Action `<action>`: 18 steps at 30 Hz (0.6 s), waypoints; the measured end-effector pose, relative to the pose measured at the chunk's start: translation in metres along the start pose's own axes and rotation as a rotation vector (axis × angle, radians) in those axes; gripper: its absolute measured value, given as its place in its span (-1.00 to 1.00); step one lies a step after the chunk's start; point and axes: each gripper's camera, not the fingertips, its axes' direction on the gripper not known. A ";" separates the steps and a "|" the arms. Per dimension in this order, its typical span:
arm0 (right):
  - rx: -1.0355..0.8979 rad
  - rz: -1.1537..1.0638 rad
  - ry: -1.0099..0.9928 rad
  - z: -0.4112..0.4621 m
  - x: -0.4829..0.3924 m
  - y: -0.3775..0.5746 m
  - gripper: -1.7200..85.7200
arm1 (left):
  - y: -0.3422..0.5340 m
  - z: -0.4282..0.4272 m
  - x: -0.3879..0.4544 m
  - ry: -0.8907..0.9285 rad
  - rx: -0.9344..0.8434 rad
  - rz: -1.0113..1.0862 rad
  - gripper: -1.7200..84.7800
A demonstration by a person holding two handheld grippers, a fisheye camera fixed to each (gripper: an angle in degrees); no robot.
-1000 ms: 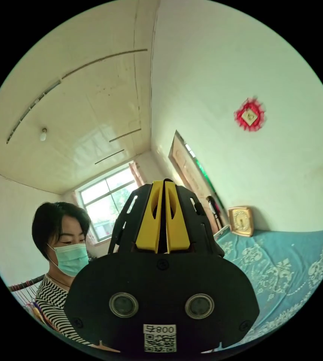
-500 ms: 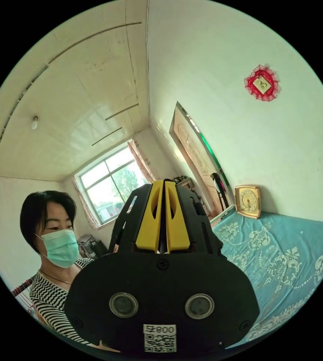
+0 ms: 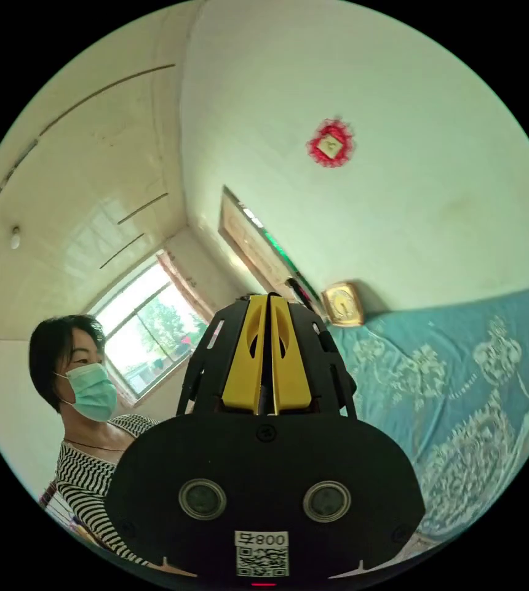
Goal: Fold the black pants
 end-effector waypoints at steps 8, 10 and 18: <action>-0.099 0.614 0.388 -0.088 0.334 0.193 -0.96 | 0.051 0.148 -0.087 0.008 -0.439 -0.201 -0.84; -0.173 0.604 0.420 -0.080 0.369 0.243 -0.95 | 0.084 0.145 -0.130 0.081 -0.415 -0.332 -0.81; -0.751 0.187 0.385 0.155 0.407 0.347 -0.88 | 0.187 0.132 -0.244 0.165 -0.392 -0.689 -0.78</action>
